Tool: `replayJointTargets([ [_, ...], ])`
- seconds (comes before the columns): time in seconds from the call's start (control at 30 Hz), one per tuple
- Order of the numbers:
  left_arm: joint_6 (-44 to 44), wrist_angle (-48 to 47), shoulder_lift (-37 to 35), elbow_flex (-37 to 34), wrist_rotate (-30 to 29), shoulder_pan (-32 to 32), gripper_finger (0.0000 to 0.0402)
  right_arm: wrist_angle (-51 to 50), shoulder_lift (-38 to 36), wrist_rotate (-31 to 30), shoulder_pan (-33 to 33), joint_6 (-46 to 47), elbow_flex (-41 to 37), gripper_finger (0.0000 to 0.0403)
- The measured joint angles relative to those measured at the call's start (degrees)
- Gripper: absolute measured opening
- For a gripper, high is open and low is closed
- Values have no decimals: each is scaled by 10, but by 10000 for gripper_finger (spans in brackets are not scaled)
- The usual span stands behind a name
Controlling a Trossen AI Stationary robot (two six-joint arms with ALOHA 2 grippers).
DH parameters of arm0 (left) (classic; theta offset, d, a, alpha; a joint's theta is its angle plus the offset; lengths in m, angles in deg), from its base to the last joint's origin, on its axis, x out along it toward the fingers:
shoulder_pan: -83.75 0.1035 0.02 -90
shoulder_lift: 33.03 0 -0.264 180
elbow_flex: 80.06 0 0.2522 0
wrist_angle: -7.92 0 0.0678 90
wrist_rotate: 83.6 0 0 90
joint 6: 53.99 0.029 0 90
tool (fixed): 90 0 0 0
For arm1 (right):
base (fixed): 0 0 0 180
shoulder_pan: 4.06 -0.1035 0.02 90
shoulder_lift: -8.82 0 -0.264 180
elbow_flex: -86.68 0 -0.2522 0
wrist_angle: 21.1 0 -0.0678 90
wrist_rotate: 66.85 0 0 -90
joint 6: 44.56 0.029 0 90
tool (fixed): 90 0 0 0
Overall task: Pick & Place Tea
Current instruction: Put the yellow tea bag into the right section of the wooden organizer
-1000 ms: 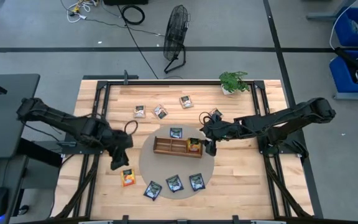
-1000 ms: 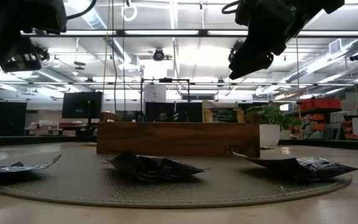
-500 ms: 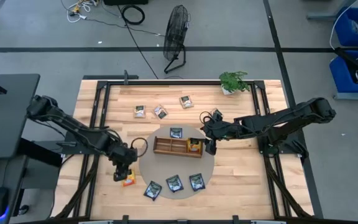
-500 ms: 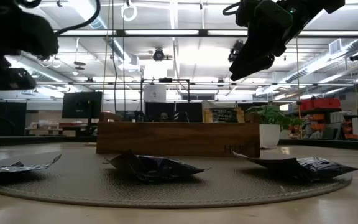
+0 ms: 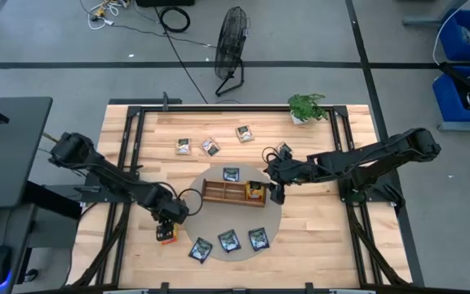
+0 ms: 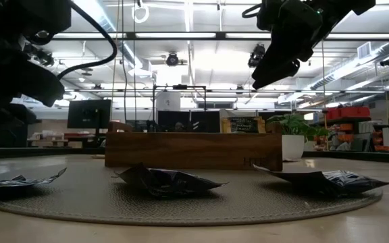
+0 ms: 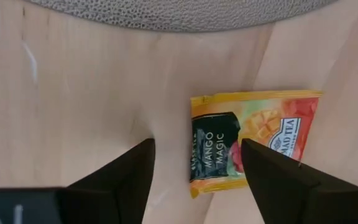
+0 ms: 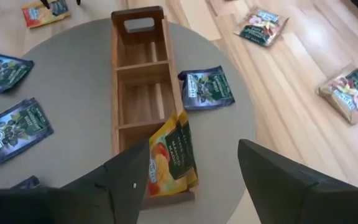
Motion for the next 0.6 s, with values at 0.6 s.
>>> replayJointTargets([
  [0.6, 19, 10, 8, -2, -57, -5, 199, -11, 0, -1, 0, 17, 0, 252],
])
